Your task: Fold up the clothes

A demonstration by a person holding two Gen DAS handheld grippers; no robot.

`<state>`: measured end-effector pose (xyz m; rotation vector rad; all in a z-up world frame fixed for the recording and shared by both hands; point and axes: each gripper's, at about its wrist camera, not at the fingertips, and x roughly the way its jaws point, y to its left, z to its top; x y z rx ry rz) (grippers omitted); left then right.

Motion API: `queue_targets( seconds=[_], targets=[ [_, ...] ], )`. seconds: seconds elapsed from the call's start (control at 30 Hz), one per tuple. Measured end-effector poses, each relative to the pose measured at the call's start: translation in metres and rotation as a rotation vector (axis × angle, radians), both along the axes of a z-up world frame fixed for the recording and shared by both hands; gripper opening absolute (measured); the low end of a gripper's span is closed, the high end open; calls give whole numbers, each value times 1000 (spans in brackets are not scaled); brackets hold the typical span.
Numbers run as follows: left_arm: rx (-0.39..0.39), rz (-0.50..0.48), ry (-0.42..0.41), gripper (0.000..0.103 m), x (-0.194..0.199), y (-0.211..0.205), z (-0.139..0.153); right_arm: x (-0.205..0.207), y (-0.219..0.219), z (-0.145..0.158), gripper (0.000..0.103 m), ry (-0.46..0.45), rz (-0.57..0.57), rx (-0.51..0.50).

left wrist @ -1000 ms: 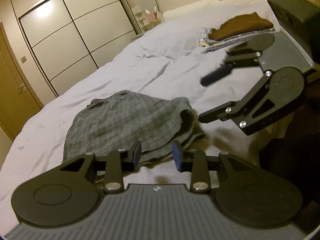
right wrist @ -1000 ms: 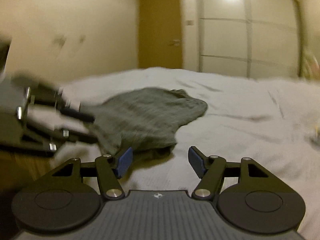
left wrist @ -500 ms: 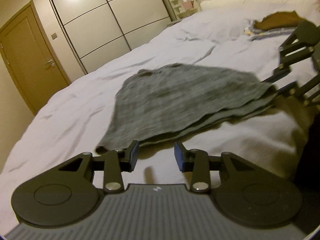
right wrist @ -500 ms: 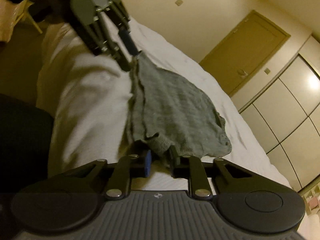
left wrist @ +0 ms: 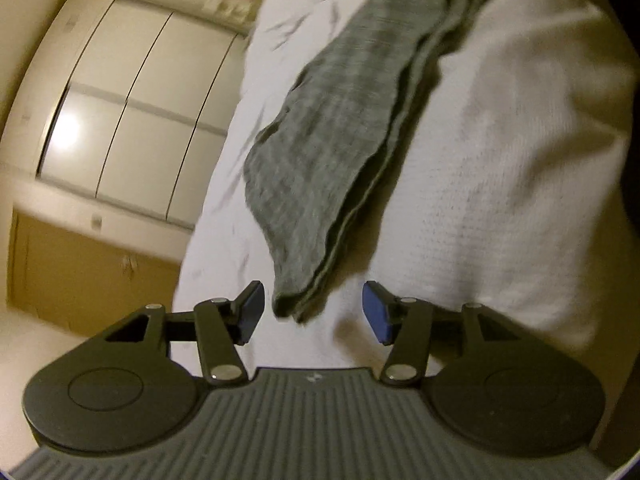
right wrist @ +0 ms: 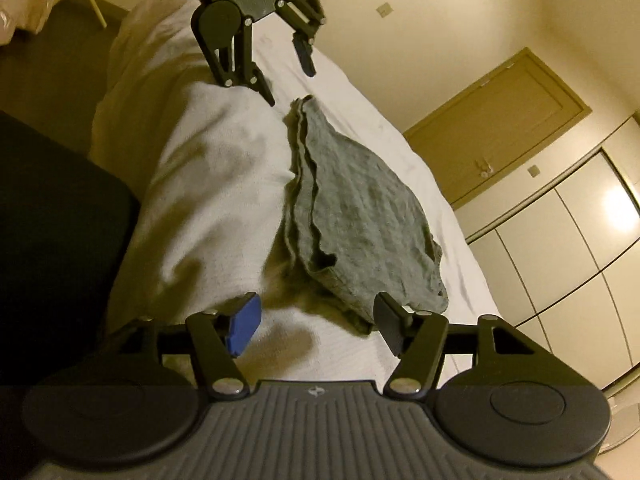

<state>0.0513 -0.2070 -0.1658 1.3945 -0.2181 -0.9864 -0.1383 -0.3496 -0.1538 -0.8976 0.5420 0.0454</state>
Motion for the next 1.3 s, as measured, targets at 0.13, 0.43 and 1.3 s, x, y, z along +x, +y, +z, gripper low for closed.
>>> queue_targets(
  seconds=[0.13,0.43,1.3],
  targets=[
    [40,-87,-81,47,12,-15,-12,14,4,-4,62,-4,-2,-28],
    [95,-146,-122,9,35,-39,-31,34,7,-20,58,19,32,-155],
    [149,-219,168,4,-79,72,116,-92,21,103,9,52,91,205]
  ],
)
